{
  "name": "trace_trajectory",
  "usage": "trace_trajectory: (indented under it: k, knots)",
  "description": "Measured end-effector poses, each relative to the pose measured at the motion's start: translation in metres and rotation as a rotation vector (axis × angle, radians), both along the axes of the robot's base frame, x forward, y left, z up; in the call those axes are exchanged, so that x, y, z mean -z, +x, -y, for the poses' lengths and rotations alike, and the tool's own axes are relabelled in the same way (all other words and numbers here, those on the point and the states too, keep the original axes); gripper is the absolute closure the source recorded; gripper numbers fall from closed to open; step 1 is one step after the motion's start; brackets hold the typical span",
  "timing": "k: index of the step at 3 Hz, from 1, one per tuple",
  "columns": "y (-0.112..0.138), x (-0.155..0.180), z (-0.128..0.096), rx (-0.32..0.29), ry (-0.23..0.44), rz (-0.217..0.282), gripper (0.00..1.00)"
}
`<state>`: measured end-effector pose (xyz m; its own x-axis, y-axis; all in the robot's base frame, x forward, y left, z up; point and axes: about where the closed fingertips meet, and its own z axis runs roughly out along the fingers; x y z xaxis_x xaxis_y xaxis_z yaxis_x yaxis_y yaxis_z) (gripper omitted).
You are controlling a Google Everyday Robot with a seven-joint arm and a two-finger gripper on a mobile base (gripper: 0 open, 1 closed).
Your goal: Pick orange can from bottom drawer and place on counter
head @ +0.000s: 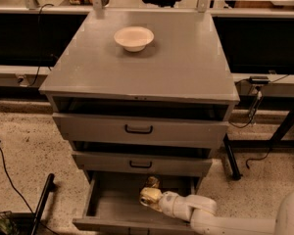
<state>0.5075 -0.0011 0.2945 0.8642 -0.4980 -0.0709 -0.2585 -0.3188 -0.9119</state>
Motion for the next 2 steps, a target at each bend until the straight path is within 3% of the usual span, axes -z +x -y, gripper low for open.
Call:
trace_trajectory:
  k: [1, 2]
  knots:
    - [-0.014, -0.090, 0.015, -0.066, 0.133, 0.147, 1.00]
    - [-0.022, -0.147, 0.021, -0.139, 0.176, 0.236, 1.00]
